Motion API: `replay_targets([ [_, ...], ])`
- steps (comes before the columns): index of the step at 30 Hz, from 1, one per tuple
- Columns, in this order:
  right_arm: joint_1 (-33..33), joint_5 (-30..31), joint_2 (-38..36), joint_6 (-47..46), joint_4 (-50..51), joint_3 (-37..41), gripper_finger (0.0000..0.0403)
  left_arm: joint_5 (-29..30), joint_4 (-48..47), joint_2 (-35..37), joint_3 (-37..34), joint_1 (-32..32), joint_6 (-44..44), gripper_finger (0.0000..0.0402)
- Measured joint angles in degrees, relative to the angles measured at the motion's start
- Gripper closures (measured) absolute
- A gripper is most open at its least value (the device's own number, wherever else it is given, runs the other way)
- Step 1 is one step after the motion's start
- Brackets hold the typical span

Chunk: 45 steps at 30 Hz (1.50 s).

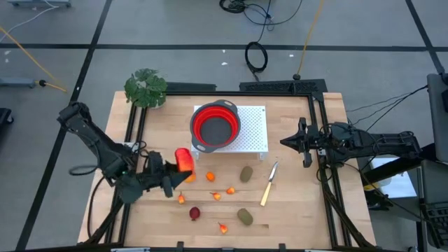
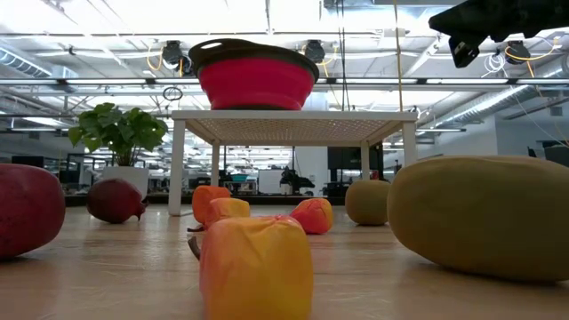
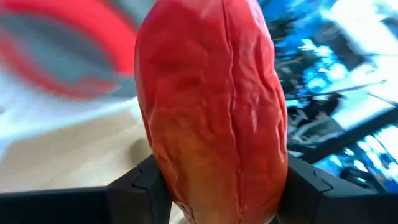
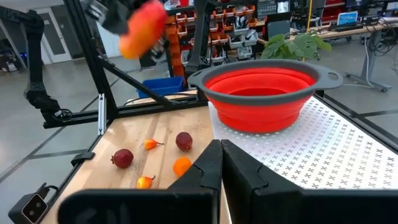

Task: Pick & Place Fruit
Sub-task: Put the orange mango into the orange strainer bowl on the shelf

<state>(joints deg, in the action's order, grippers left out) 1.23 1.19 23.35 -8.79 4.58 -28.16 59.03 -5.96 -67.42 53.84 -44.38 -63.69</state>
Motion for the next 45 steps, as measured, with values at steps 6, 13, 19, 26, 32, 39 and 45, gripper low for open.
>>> replay_targets([
  [6, 0.00, 0.00, 0.00, 0.52, 0.00, 0.00, 0.0403, -8.21, 26.17, -0.01, 0.00, 1.56, 33.02, 0.0187],
  [13, 0.00, 0.00, 0.00, 0.53, 0.00, 0.00, 0.0403, -25.64, 47.49, -0.01, 0.00, 2.99, 61.39, 0.0203],
  [19, 0.00, 0.00, 0.00, 1.63, 0.00, 0.00, 0.0403, -39.96, 55.13, -0.02, 0.01, 4.36, 75.13, 0.0183],
  [26, 0.00, 0.00, 0.00, 2.44, 0.02, 0.00, 0.0403, -57.00, 58.27, -0.04, 0.02, 6.50, 85.37, 0.0201],
  [32, 0.00, 0.00, 0.00, 2.44, 0.02, 0.00, 0.0403, -68.26, 58.58, -0.04, 0.02, 7.37, 93.66, 0.0187],
  [39, 0.00, 0.07, 0.00, 2.44, 0.02, 0.00, 0.0403, -70.87, 58.58, -0.04, 0.02, 7.35, 97.30, 0.0188],
  [45, 0.00, 0.12, 0.00, 2.44, 0.02, 0.00, 0.0403, -70.97, 58.64, -0.04, 0.02, 7.35, 97.14, 0.0200],
])
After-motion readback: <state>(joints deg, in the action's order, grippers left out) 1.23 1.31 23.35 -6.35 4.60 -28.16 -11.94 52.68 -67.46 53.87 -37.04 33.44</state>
